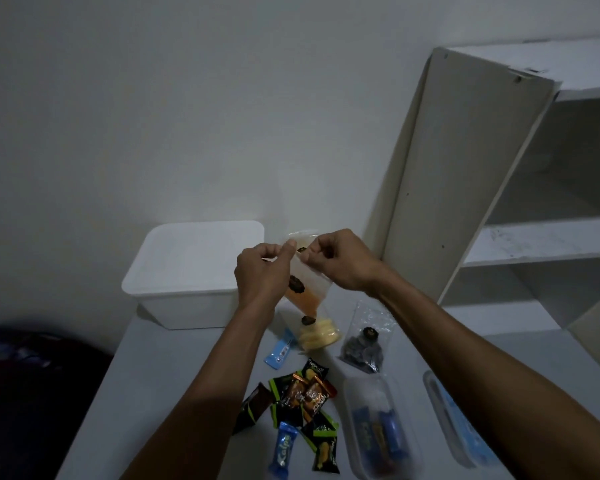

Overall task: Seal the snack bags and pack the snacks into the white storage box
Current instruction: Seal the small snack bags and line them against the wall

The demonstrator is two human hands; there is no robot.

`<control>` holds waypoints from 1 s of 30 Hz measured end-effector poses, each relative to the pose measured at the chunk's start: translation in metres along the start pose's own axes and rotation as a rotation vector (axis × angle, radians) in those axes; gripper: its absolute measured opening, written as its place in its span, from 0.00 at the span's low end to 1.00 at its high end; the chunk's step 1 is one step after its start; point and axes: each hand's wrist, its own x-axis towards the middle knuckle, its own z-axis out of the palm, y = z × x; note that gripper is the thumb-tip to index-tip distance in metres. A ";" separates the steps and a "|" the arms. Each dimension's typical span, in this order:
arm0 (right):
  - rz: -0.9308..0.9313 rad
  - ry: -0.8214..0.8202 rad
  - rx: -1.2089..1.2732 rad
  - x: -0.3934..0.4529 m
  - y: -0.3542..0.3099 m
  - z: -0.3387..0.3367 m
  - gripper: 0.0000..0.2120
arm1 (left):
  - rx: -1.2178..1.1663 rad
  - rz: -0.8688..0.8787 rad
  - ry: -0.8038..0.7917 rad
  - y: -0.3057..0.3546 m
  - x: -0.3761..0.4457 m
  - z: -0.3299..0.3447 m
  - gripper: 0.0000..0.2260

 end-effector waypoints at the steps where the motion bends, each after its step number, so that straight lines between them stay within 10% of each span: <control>1: 0.004 0.014 0.011 0.000 0.001 0.003 0.13 | 0.000 -0.020 -0.010 0.000 0.002 0.000 0.11; 30: 0.182 0.098 0.179 0.000 -0.003 0.036 0.09 | 0.009 -0.089 -0.114 -0.006 0.004 -0.016 0.13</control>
